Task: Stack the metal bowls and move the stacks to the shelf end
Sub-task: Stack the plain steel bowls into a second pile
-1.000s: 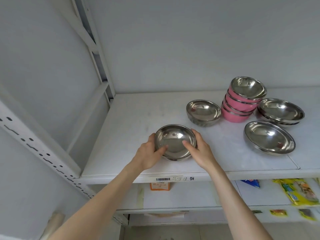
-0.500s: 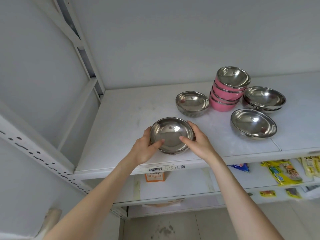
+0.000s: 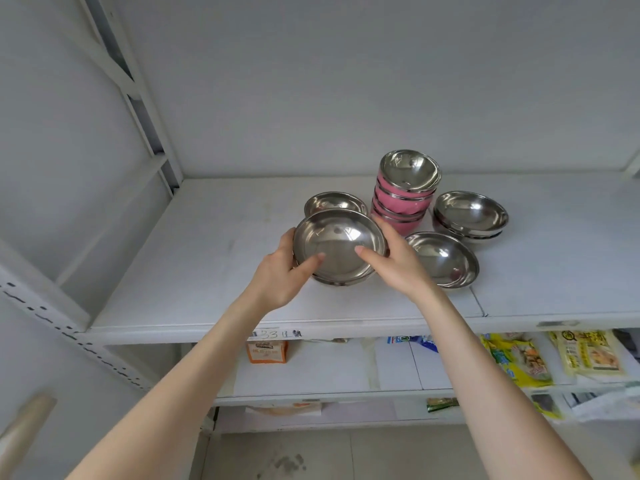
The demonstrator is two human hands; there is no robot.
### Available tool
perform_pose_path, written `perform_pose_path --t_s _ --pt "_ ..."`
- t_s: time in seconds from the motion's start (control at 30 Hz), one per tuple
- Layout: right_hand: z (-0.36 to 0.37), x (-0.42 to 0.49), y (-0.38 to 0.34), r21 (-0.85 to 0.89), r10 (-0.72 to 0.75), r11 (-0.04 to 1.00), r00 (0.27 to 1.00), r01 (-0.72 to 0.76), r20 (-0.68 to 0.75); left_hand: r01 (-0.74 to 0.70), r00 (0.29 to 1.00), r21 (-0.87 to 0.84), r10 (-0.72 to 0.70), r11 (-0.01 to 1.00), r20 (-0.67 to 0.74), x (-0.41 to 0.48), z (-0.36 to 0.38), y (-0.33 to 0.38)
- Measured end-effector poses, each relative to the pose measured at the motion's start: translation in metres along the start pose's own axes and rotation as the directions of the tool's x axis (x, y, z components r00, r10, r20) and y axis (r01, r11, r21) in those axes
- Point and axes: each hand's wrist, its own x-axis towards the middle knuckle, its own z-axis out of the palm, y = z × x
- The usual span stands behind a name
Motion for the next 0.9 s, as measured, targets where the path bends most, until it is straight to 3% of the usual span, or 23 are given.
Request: perform_pose_path --t_s 0.2,0.63,0.9 --pt "-0.062 -0.004 0.010 -0.022 -0.022 1.000 1.000 0.022 0.010 -0.008 1.000 -0.011 0.008 1.000 -0.010 0.006 0.039 0.042" --pt "-0.174 -0.004 0.061 -0.032 0.002 0.999 0.993 -0.006 -0.121 -0.139 0.989 0.002 0.139 0.990 0.059 0.036 0.128 0.124" --pt "-0.251 0.029 0.098 -0.048 -0.028 0.999 0.998 0.026 -0.052 -0.106 0.994 -0.018 0.106 0.994 -0.010 0.069 0.194 0.175"
